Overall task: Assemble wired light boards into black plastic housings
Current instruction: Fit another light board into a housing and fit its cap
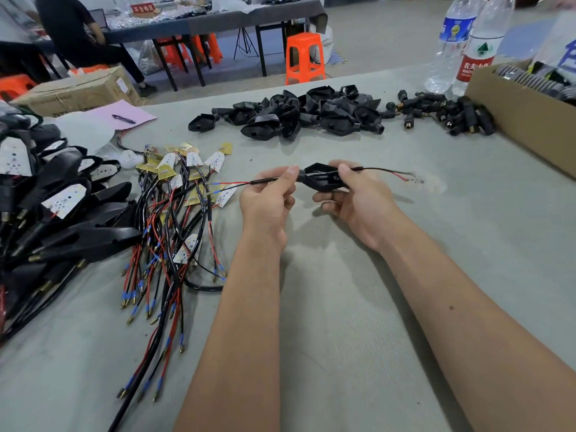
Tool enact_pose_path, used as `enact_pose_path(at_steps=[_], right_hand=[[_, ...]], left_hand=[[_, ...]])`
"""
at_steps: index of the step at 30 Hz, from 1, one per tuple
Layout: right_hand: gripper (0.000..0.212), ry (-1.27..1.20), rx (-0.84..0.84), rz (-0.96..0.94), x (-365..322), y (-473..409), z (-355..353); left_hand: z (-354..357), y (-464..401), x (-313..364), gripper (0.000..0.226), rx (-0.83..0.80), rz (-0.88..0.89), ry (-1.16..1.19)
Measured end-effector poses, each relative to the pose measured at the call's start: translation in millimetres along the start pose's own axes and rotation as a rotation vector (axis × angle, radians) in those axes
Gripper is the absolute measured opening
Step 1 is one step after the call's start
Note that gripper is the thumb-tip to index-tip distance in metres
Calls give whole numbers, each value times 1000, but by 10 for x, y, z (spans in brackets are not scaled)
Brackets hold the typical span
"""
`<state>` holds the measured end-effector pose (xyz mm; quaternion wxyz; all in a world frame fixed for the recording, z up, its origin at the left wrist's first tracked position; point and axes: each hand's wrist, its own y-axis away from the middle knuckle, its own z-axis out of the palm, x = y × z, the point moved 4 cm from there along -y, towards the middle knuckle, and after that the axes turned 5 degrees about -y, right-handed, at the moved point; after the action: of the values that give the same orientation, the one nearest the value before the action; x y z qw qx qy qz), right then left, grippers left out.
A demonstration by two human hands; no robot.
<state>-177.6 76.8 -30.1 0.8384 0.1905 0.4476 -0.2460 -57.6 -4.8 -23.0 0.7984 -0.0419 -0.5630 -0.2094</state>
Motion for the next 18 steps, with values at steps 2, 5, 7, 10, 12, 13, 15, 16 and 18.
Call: enact_pose_path(at_steps=[2,5,7,10,12,13,15,16,18], right_hand=[[26,69,11,6,7,4,14],[34,100,-24,19,17,33,43],[35,137,-66,16,20,33,44],[44,123,-54,39,31,10,10],[37,60,-33,61,23,-6,-25],[31,33,-23,68,14,-10,-32],[30,-38,34,69,-9,-25,-57],[32,-99,82,66,-20,-30,-69],[35,-223,183,56,-41,-44,-110]], left_hand=[[-5,10,-20,13,-10,15,-15],[-30,10,-41,14,35,43,0],[-49,1,-27,13,83,73,32],[-98,-14,9,14,171,112,128],[-144,-28,32,17,226,121,210],[-169,-38,41,18,249,121,248],[-215,-53,56,19,285,114,303],[-232,-57,61,19,294,107,317],[-248,-63,65,19,298,94,327]])
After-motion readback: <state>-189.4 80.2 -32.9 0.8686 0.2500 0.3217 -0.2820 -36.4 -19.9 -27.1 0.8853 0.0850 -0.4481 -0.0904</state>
